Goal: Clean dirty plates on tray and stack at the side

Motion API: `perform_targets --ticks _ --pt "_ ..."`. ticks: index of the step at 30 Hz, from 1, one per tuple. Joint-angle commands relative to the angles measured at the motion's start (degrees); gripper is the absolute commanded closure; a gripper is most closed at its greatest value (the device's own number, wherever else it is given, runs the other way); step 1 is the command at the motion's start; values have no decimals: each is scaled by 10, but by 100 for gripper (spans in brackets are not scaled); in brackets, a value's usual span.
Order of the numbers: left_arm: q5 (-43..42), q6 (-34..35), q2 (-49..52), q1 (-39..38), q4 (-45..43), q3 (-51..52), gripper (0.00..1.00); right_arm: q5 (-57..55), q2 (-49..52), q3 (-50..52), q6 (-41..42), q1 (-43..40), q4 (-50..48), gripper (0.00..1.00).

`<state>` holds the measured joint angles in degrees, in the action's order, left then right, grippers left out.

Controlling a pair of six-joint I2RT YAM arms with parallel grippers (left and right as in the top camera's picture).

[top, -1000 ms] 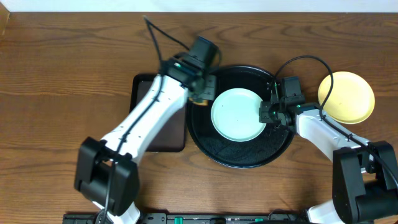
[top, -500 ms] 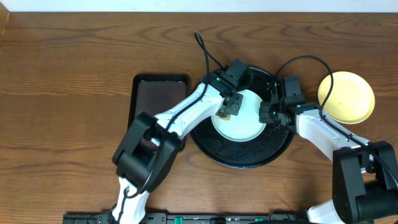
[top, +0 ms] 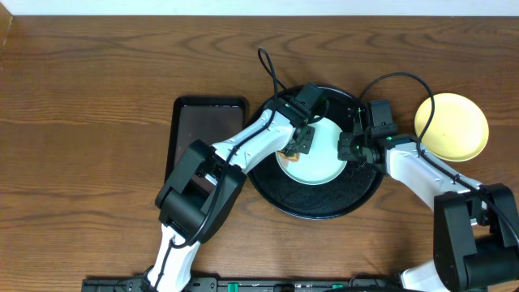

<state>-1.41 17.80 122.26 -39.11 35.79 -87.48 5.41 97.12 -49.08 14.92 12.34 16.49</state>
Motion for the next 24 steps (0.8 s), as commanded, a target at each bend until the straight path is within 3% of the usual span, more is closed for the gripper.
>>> perform_targets --ticks 1,8,24 --pt "-32 -13 37 1 14 4 93 -9 7 1 7 -5 0 99" --pt "-184 -32 37 1 40 4 92 -9 7 1 7 -5 0 99" --pt "-248 -27 22 -12 5 -22 93 -9 7 1 7 -5 0 99"
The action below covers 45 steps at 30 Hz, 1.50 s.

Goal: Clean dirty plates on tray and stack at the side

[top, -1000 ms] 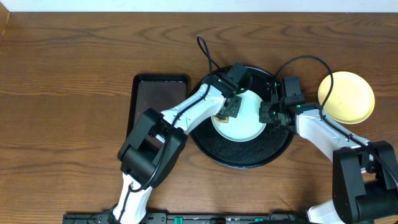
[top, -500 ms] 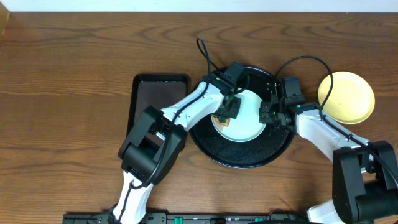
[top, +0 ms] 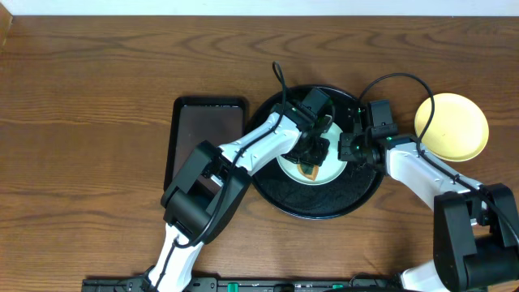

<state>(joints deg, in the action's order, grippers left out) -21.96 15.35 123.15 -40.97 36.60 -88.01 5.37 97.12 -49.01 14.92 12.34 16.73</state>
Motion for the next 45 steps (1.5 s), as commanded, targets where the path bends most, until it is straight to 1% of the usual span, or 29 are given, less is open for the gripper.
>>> perform_targets --ticks 1,7,11,13,16,18,19,21,24,25,29,33,36,38,40,41,43,44,45 --pt "-42 -3 6 12 -3 -24 92 -8 7 1 7 -5 -2 99" --pt "-42 -3 -75 70 -9 -47 92 -8 7 1 7 -5 4 99" --pt "-36 -3 -135 120 26 -47 92 -8 7 1 7 -5 4 99" --pt "10 -3 -159 151 74 -47 93 -8 7 1 7 -5 4 99" --pt "110 -3 -170 186 141 -47 92 -8 7 1 7 -5 4 96" --pt "181 -3 -168 208 176 -43 92 -8 7 1 7 -5 5 93" --pt "217 -3 -167 219 185 -35 92 -8 7 1 7 -5 6 89" --pt "251 -3 -165 237 184 -13 92 -8 7 1 7 -5 7 84" --pt "252 -3 -160 262 164 26 92 -8 7 1 7 -5 9 69" --pt "252 -3 -160 268 152 40 92 -8 7 1 7 -5 10 67" --pt "252 -3 -160 286 79 109 92 -9 7 1 7 -5 13 66" --pt "252 -3 -160 292 33 150 92 -20 12 1 7 -3 16 66" --pt "252 -3 -160 293 23 158 92 -21 24 1 7 -2 16 68" --pt "252 -3 -160 293 19 158 92 -21 34 1 7 -2 14 72" --pt "252 -3 -160 293 18 158 92 -19 43 1 7 -2 11 82" --pt "252 -3 -159 293 19 158 92 -18 46 1 7 -2 10 90" --pt "252 -3 -159 293 18 158 91 -19 46 -1 7 -3 5 96" --pt "253 -3 -159 293 19 158 85 -18 42 -5 7 -3 7 99" --pt "253 -3 -159 293 19 158 84 -18 37 -11 7 -3 11 99"
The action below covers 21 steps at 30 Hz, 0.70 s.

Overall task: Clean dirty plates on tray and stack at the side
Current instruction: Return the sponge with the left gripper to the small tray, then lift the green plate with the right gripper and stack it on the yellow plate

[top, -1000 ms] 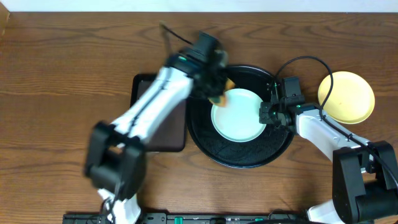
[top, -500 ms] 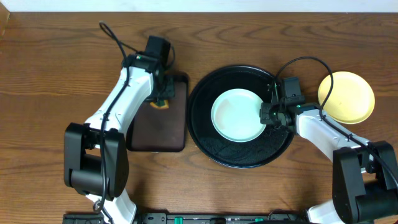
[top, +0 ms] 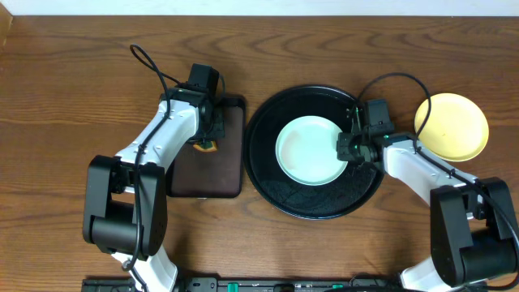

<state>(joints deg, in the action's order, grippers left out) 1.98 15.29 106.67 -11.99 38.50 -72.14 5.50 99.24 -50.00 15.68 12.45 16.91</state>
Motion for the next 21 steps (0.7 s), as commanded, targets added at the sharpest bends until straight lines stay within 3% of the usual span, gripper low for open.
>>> perform_targets --ticks 1,4,7,15,21 --pt "13 -2 5 3 0 0 83 -20 8 -9 -2 -4 19 99" --pt "13 -2 5 3 -1 0 77 -26 -27 -41 -33 -3 51 99" --pt "13 -2 5 3 -1 0 55 -76 -75 -77 -57 -3 88 99" --pt "13 -2 5 3 0 0 23 -251 -174 -93 -88 54 127 99" --pt "13 -2 5 3 0 0 19 -526 -232 -93 -149 179 122 99"
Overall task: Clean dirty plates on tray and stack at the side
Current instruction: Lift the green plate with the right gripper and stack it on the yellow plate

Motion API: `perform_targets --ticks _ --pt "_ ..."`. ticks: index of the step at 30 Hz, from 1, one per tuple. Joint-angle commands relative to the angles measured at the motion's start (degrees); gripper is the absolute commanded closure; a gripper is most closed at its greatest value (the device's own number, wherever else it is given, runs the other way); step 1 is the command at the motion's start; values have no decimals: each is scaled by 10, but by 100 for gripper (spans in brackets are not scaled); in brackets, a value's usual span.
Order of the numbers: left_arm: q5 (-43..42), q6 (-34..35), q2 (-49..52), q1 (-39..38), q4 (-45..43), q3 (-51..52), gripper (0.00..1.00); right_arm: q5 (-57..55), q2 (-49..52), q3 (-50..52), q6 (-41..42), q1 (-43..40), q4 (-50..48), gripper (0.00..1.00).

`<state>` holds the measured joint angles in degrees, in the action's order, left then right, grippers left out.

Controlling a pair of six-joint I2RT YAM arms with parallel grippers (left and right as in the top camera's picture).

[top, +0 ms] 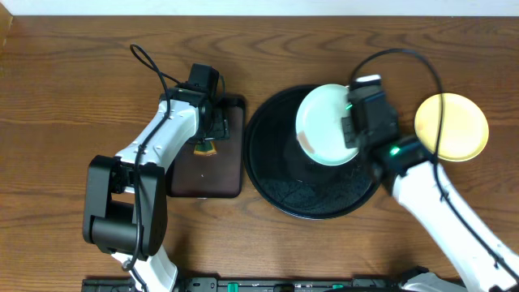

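Observation:
A pale green plate (pixel 320 126) hangs tilted above the far part of the round black tray (pixel 272 182). My right gripper (pixel 350 130) is shut on its right rim. A yellow plate (pixel 452 127) lies on the table to the right of the tray. My left gripper (pixel 210 135) is over the far end of the dark rectangular tray (pixel 223 174), with a small brown sponge (pixel 203 148) right under its fingers. From overhead I cannot make out whether those fingers grip the sponge.
The wooden table runs wide to the left and along the front. A pale wall edge borders the far side. Cables loop above both arms, near the back.
My right gripper has lifted the pale green plate off the black tray, up and toward the back. The left gripper and sponge have stayed over the rectangular tray.
First my left gripper held the sponge on the green plate's left side while the right gripper gripped the rim. Then the sponge was at the plate's middle. Later the left gripper and sponge were over the rectangular tray. Now the plate is raised.

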<state>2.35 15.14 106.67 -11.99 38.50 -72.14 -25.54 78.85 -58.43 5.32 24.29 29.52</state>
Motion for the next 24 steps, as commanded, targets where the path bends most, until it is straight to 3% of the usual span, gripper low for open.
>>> perform_targets --ticks 1,5,7,9,17,23,24 --pt "9 -1 5 3 0 0 19 -323 -32 -9 -63 106 -17 99" --pt "9 -1 5 3 0 0 18 -479 -31 -9 -159 186 -83 99" --pt "9 -1 5 3 0 0 18 -508 -31 -9 -262 227 -161 99" --pt "9 -1 5 3 0 0 18 -507 -31 -9 -315 249 -209 99" --pt "9 -1 5 3 0 0 17 -508 -31 -9 -443 272 -302 99" --pt "9 -1 5 3 0 0 16 -490 -30 -9 -446 237 -332 99" --pt "9 -1 5 3 0 0 10 -490 -29 -9 -449 243 -332 99"
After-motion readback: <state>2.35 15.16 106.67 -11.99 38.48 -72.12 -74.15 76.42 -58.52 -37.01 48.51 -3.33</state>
